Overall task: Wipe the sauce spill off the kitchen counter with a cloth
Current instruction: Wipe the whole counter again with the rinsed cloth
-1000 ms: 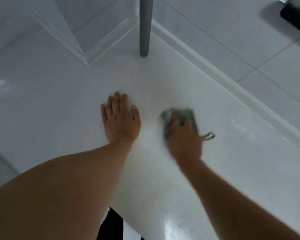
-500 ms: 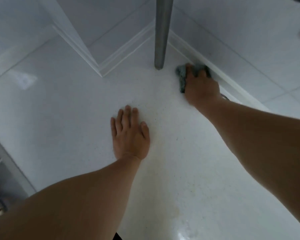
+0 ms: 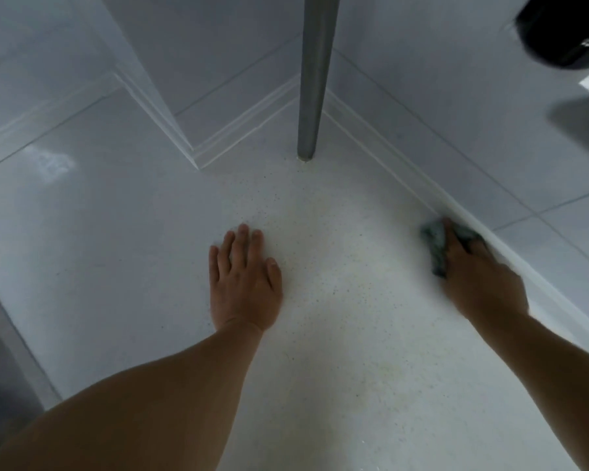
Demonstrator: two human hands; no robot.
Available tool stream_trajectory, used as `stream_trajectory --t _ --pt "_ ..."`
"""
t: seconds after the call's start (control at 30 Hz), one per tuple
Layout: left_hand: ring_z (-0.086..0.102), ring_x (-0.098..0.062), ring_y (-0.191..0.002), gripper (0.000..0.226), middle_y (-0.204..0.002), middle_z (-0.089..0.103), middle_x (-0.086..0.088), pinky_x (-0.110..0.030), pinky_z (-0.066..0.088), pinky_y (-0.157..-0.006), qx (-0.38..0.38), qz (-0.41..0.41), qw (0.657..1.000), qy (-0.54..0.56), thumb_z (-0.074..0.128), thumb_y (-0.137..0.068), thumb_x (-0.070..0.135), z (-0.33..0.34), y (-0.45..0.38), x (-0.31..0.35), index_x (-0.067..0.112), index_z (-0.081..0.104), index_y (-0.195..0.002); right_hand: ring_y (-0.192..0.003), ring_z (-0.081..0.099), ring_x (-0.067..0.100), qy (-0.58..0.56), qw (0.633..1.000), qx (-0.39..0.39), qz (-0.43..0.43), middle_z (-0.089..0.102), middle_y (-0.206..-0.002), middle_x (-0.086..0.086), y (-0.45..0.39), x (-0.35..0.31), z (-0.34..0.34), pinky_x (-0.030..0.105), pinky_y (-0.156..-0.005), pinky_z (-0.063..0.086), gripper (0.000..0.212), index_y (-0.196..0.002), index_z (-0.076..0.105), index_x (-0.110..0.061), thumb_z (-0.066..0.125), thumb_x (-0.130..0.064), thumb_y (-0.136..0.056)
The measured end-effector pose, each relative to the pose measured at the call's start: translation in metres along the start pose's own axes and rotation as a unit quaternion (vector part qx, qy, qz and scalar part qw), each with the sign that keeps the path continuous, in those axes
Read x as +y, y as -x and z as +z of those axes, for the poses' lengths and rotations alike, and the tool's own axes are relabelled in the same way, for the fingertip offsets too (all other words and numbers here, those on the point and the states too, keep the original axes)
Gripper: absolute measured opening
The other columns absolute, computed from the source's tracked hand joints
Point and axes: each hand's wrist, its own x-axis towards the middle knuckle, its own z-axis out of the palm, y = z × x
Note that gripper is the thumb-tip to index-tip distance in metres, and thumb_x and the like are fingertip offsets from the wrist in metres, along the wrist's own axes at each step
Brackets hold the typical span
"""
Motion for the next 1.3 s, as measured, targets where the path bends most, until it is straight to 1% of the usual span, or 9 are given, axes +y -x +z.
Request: stream_trajectory --t 0.1,0.27,0.33,0.47,0.73,0.9,1.03,1.2,1.3 --pt "0.012 -0.028 -0.158 0.065 -0.170 0.020 -0.009 -0.049 0.010 -0.129 0.008 0.000 1.000 -0.003 0.019 -0.105 0.046 0.000 0.000 0.002 0.016 0.022 -0.162 -0.119 0.063 0.041 -0.001 1.000 -0.022 0.017 0.050 -0.152 0.009 0.010 0.000 -0.002 0.054 -0.075 0.061 0.107 -0.166 -0.003 -0.040 0.070 -0.024 -0.089" --pt "0.012 -0.027 -0.157 0.065 -0.169 0.021 -0.009 -0.049 0.010 -0.129 0.010 -0.003 1.000 -0.004 0.021 -0.105 0.046 0.000 0.000 0.004 0.016 0.024 -0.162 -0.140 0.049 0.042 -0.038 0.996 0.024 -0.072 0.039 -0.163 0.014 -0.097 -0.097 -0.040 0.065 -0.104 0.051 0.067 -0.165 0.016 -0.028 0.049 -0.029 -0.107" --pt "0.013 -0.027 -0.157 0.065 -0.169 0.021 -0.008 -0.049 0.010 -0.129 0.007 -0.003 1.000 -0.004 0.020 -0.104 0.046 0.001 0.000 0.003 0.016 0.025 -0.162 -0.145 0.043 0.043 -0.048 0.996 -0.004 -0.075 0.034 -0.165 0.015 -0.148 -0.150 -0.059 0.067 -0.108 0.046 0.068 -0.165 0.014 -0.026 0.049 -0.031 -0.107" --pt "0.013 -0.026 -0.157 0.064 -0.169 0.022 -0.007 -0.048 0.010 -0.129 0.009 -0.003 1.000 -0.002 0.019 -0.104 0.046 0.004 -0.002 0.000 0.018 0.025 -0.161 -0.147 0.041 0.038 -0.005 0.997 0.006 -0.082 0.033 -0.166 0.015 -0.202 -0.212 -0.075 0.054 -0.111 0.046 0.077 -0.168 0.003 -0.016 0.051 -0.027 -0.108" --pt "0.017 -0.028 -0.156 0.066 -0.168 0.025 -0.009 -0.048 0.010 -0.128 -0.003 -0.007 1.000 -0.004 0.024 -0.101 0.046 -0.002 0.000 -0.003 0.017 0.030 -0.160 -0.128 0.062 0.036 -0.061 0.994 0.043 -0.082 0.052 -0.154 0.010 -0.134 -0.128 -0.042 0.055 -0.102 0.052 0.055 -0.162 0.031 -0.026 0.043 -0.029 -0.109" --pt "0.018 -0.030 -0.156 0.066 -0.167 0.027 -0.011 -0.051 0.012 -0.128 0.004 0.000 1.000 -0.006 0.026 -0.101 0.045 -0.001 -0.003 0.005 0.014 0.030 -0.159 -0.107 0.069 0.038 -0.027 0.998 0.057 -0.026 0.061 -0.142 0.007 -0.055 -0.052 -0.017 0.052 -0.079 0.062 0.084 -0.167 0.005 -0.038 0.044 -0.015 -0.096" --pt "0.015 -0.032 -0.156 0.067 -0.168 0.024 -0.012 -0.052 0.012 -0.128 -0.003 0.005 1.000 -0.027 0.024 -0.102 0.047 0.001 -0.002 0.003 0.014 0.026 -0.161 -0.102 0.073 0.038 -0.059 0.990 0.109 -0.073 0.059 -0.148 0.012 -0.089 -0.084 -0.031 0.064 -0.077 0.059 0.091 -0.164 -0.009 -0.040 0.058 -0.026 -0.103" --pt "0.018 -0.031 -0.155 0.067 -0.166 0.028 -0.012 -0.051 0.013 -0.128 0.016 -0.004 1.000 -0.018 0.026 -0.101 0.046 0.003 -0.003 0.003 0.014 0.030 -0.160 -0.125 0.062 0.039 -0.024 0.990 0.073 -0.118 0.057 -0.144 0.018 -0.193 -0.187 -0.063 0.056 -0.100 0.055 0.067 -0.158 0.028 -0.021 0.063 -0.023 -0.101" --pt "0.016 -0.029 -0.156 0.066 -0.167 0.026 -0.010 -0.051 0.013 -0.128 0.014 -0.002 1.000 -0.023 0.025 -0.101 0.046 0.004 -0.003 0.003 0.017 0.028 -0.160 -0.127 0.059 0.037 -0.037 0.991 0.050 -0.121 0.058 -0.140 0.015 -0.215 -0.214 -0.074 0.053 -0.100 0.055 0.054 -0.151 0.036 -0.019 0.058 -0.026 -0.102"
